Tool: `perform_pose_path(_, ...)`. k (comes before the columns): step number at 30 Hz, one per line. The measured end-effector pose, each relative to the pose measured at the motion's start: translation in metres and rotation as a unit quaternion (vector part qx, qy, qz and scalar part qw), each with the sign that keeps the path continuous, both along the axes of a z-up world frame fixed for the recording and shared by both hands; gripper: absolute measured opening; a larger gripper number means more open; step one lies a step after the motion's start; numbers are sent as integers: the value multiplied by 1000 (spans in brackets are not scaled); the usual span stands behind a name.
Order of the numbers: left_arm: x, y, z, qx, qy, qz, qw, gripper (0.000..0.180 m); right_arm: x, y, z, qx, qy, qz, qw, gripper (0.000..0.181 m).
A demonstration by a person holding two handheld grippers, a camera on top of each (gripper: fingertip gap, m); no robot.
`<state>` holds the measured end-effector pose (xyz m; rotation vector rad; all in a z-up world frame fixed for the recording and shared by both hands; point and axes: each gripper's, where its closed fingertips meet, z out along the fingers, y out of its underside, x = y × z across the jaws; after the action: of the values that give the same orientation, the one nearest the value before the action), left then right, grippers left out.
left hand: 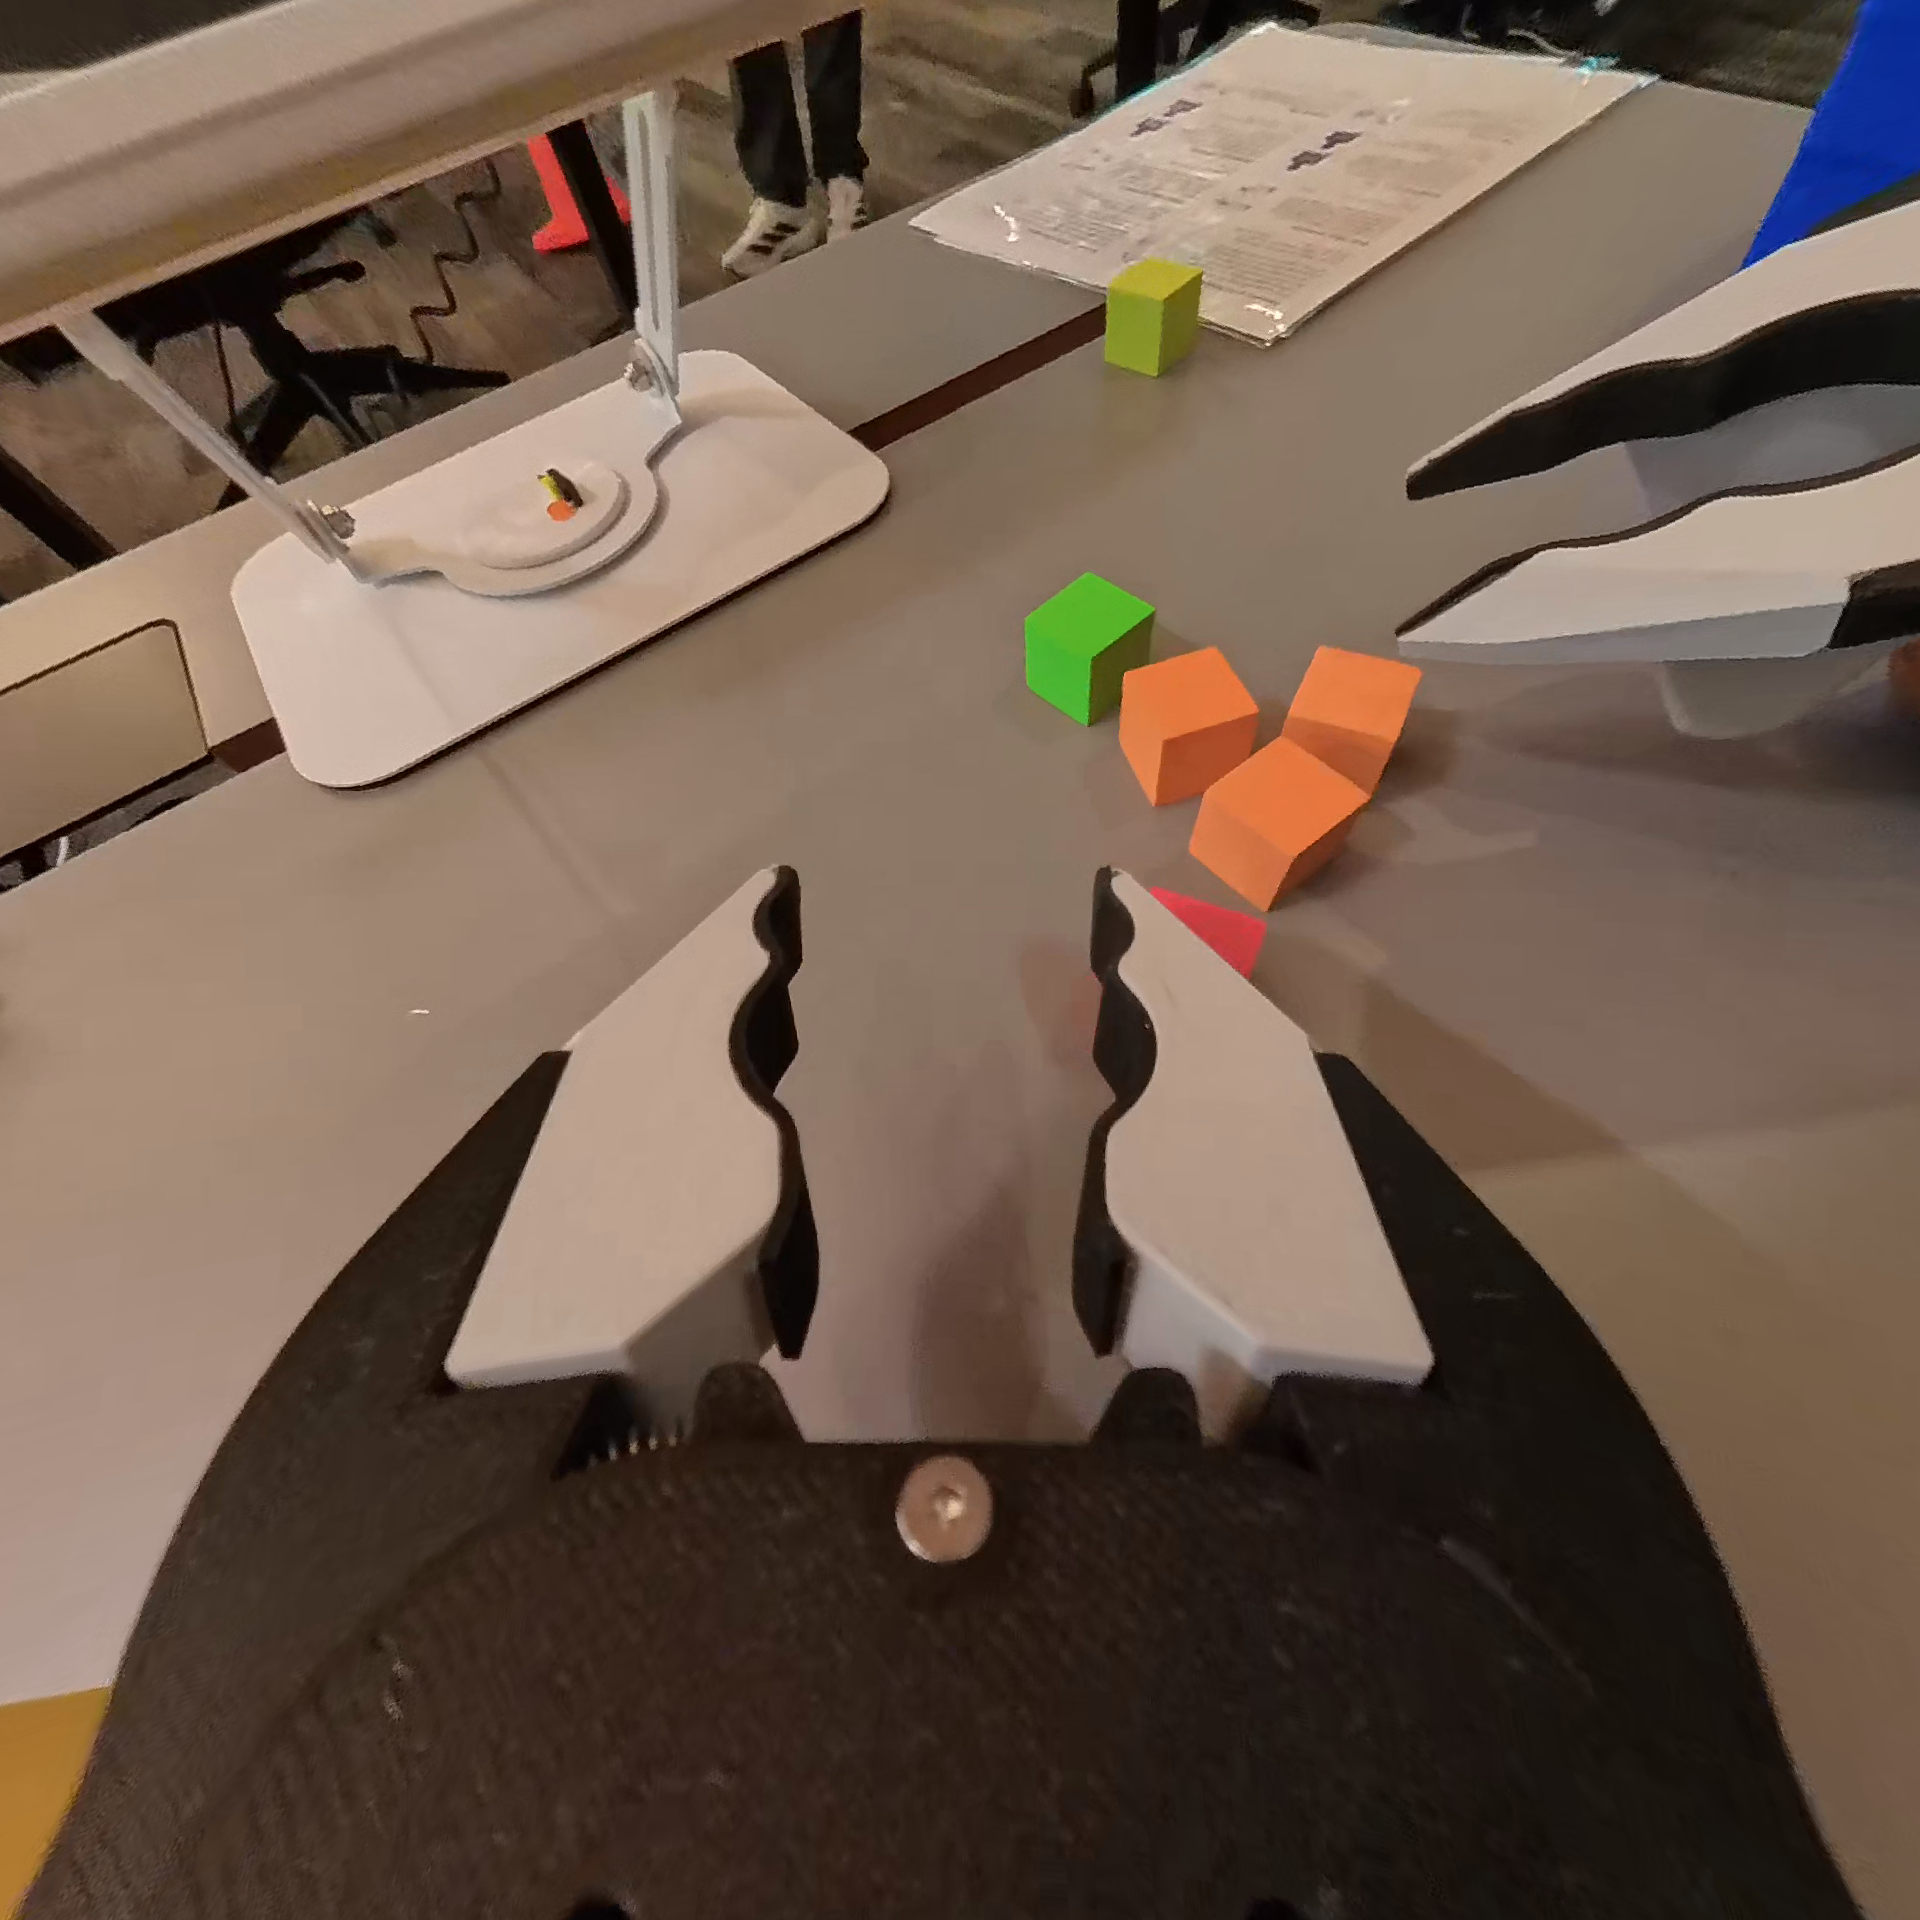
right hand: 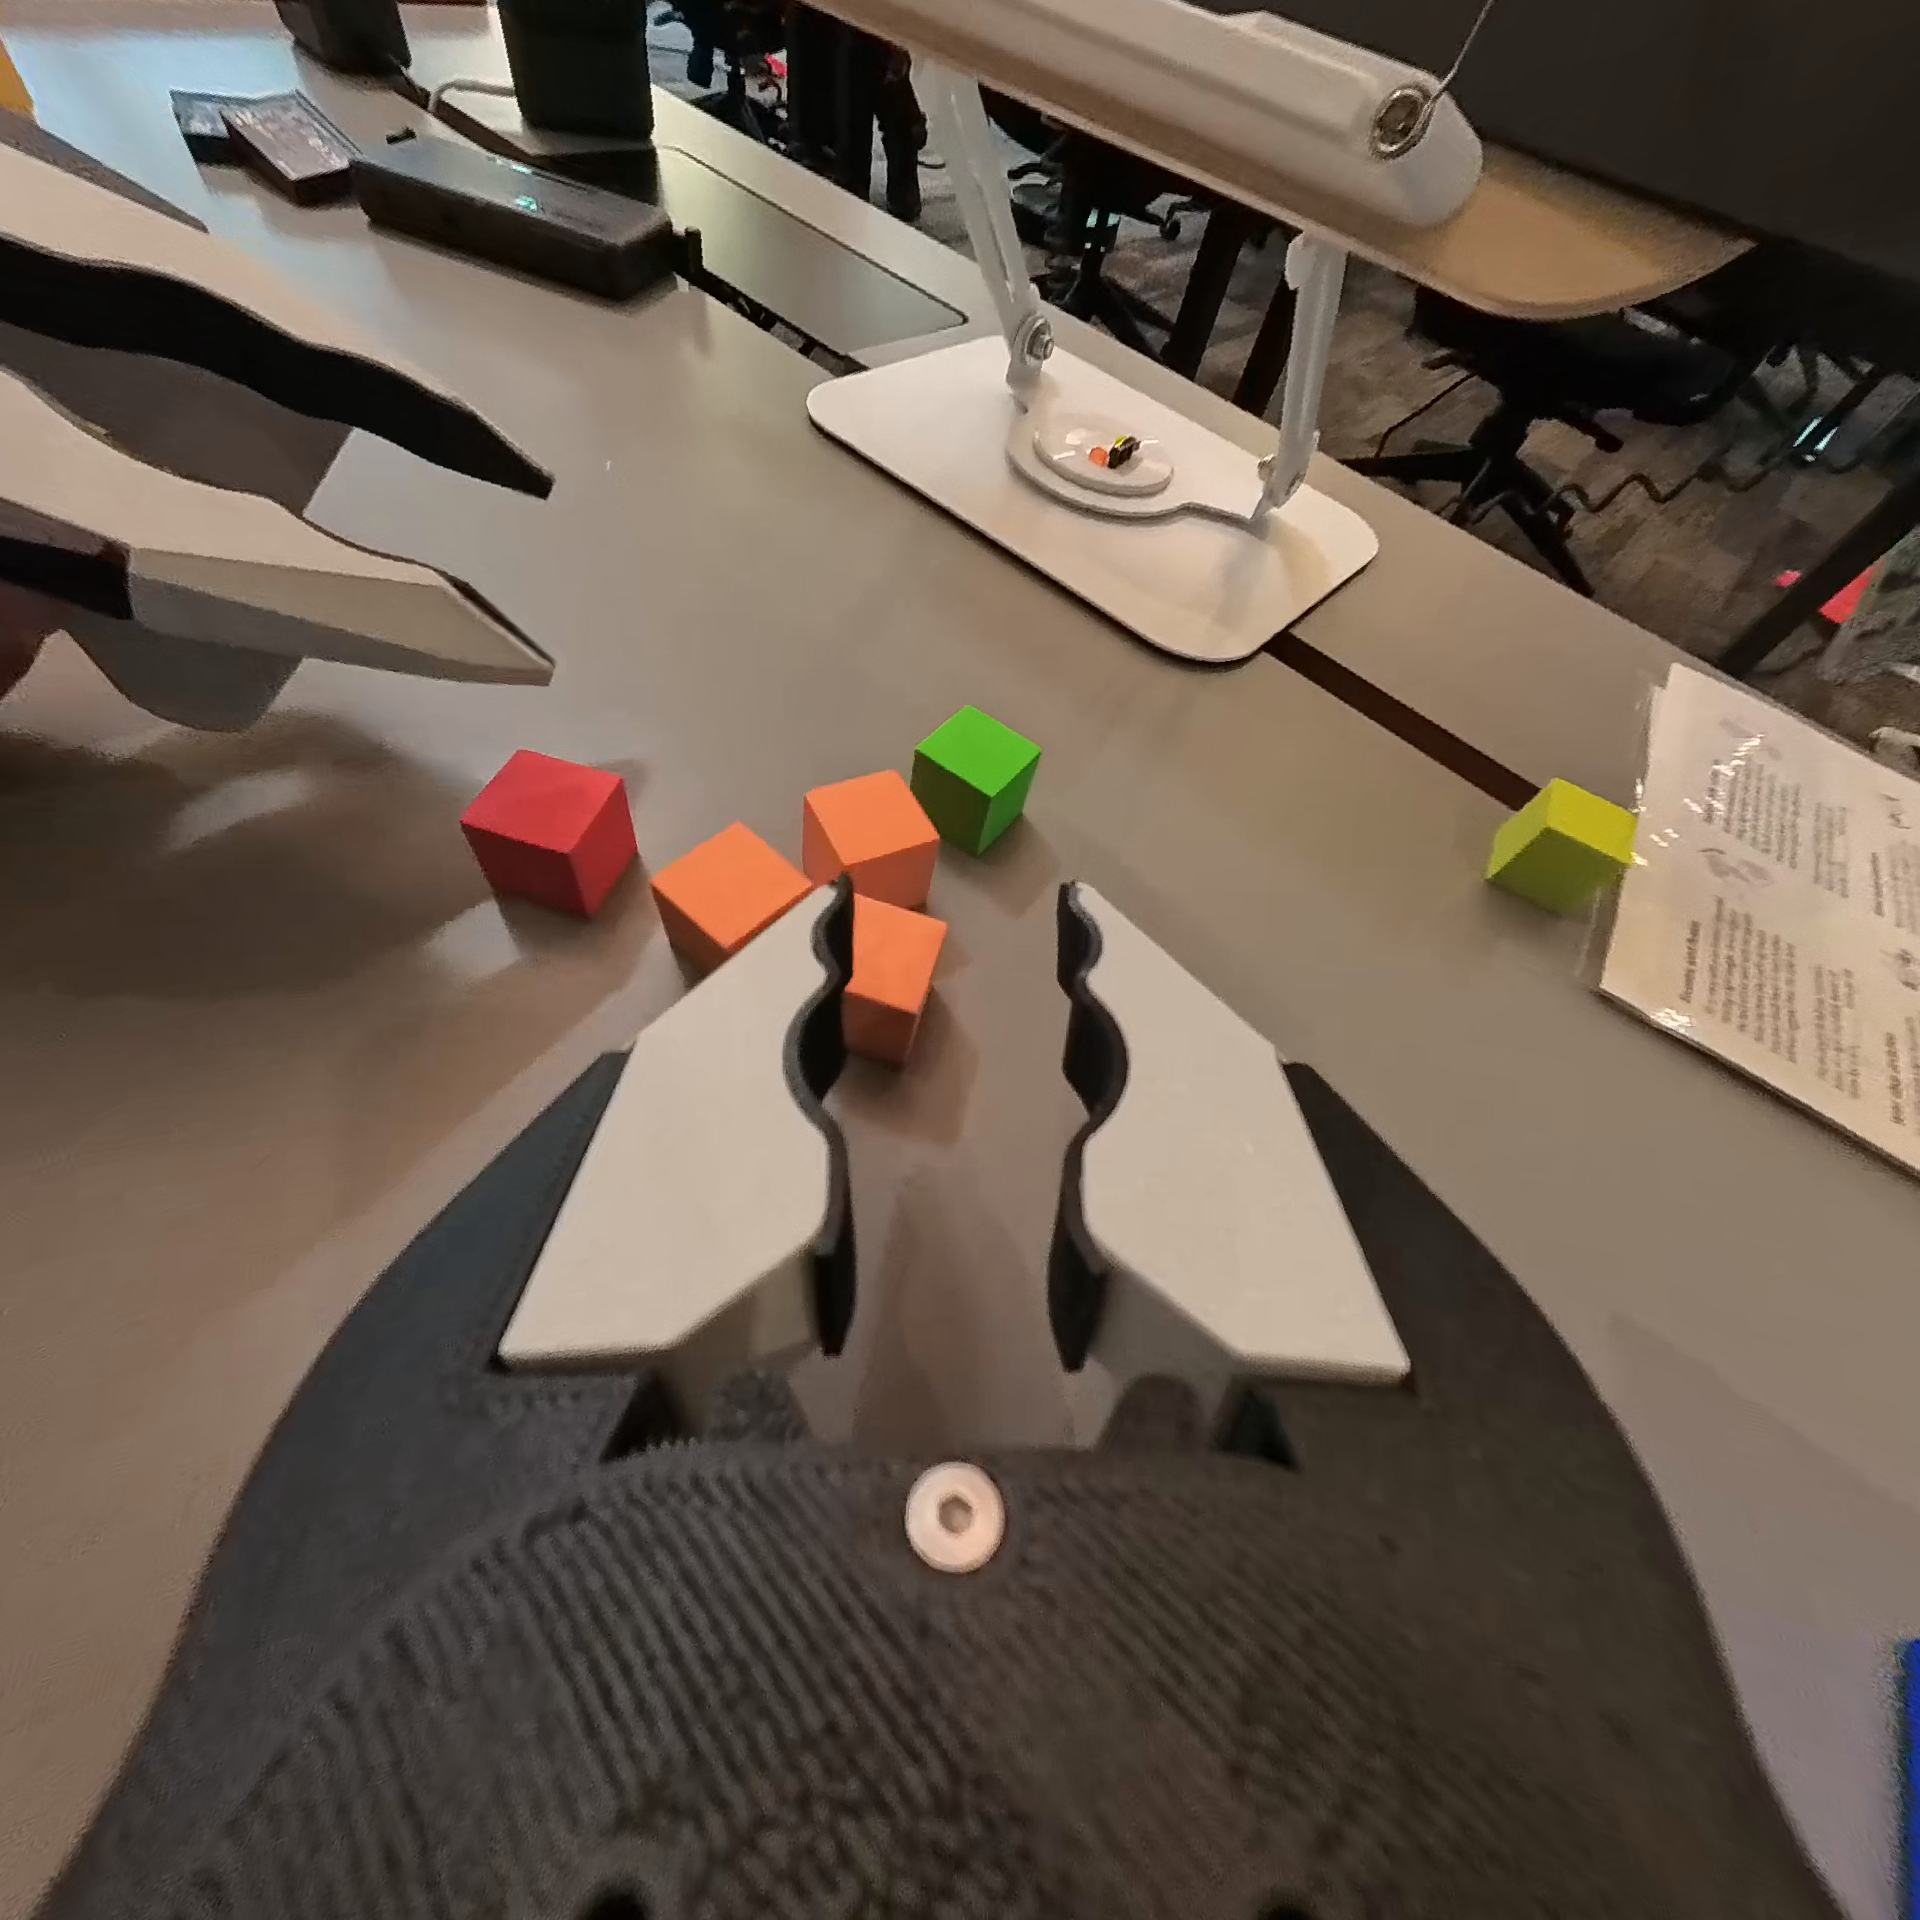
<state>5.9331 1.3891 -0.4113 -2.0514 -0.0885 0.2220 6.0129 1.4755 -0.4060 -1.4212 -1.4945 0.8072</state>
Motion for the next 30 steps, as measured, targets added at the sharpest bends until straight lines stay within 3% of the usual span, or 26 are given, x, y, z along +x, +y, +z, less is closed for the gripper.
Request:
perform_pose_path(11, -23, -8, 12, 44, -22, 34, 998, 53, -7, -2, 1, -45, 5, 17, 999, 36)
perform_pose_path(19, -33, -15, 16, 59, 15, 54, 997, 56, -10, -6, 9, -67, 31, 41, 996, 55)
perform_pose_path(24, -13, -36, 31, 125, -87, 41, 987, 58, -6, -10, 20, -100, 61, 75, 990, 54)
perform_pose_path(27, 17, -44, 31, 145, -152, 4, 978, 58, -4, -6, -3, -90, -12, 76, 993, 58)
perform_pose_path(30, 37, -44, 32, 150, -160, -17, 976, 58, -1, 4, -17, -51, -55, 77, 994, 57)
